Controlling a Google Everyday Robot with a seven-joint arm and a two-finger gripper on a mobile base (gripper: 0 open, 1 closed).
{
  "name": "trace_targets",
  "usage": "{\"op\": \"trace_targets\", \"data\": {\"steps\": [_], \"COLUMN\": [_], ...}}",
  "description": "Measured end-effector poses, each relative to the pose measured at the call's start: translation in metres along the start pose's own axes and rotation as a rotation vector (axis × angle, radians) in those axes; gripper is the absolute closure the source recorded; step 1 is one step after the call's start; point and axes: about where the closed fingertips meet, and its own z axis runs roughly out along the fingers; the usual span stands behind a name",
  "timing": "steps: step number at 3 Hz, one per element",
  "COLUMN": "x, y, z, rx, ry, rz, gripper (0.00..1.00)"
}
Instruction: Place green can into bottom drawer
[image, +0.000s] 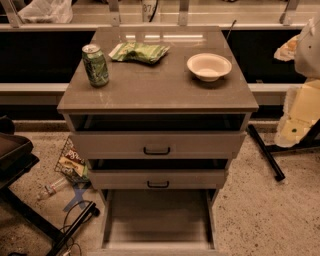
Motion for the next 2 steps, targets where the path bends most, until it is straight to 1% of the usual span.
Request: {"op": "trace_targets", "data": {"steps": [1, 2], "x": [0.000, -0.017], "y": [0.000, -0.009], "z": [0.000, 0.003], "rx": [0.000, 0.014], "ry": [0.000, -0.051], "rz": [0.000, -0.007], "gripper": [0.00, 0.00]}}
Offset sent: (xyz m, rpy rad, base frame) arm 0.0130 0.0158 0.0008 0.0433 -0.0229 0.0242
